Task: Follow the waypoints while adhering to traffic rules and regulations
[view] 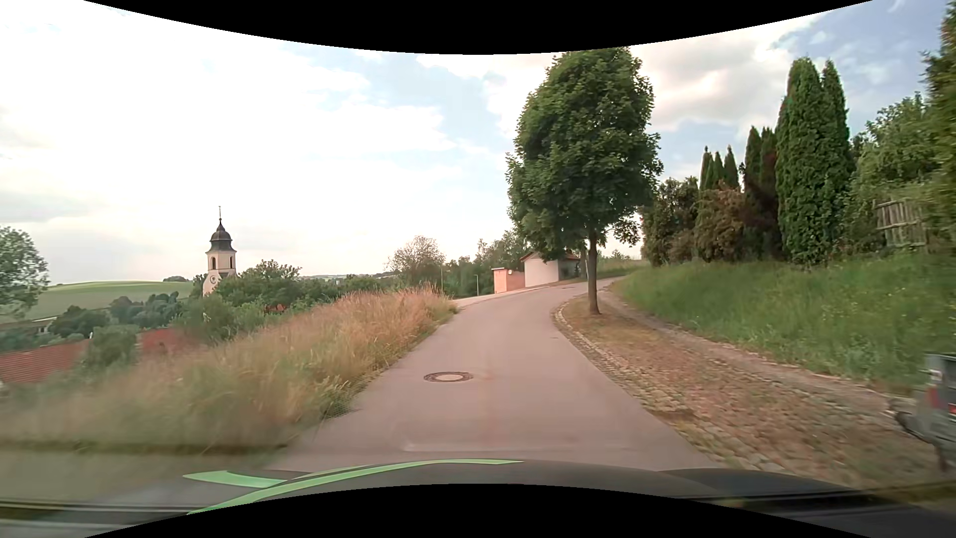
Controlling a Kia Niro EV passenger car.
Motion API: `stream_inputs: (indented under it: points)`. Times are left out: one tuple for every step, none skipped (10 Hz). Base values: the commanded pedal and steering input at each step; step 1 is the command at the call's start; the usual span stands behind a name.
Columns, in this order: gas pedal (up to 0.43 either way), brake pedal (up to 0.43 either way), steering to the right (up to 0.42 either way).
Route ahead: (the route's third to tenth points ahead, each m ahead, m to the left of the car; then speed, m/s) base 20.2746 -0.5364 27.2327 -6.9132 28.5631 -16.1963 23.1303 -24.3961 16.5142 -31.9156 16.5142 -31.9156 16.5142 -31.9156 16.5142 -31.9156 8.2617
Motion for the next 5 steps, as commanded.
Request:
stream_inputs:
  points:
    - [0.000,0.000,0.021]
    - [0.000,0.000,0.022]
    - [0.000,0.000,0.024]
    - [0.000,0.000,0.027]
    - [0.000,0.000,0.030]
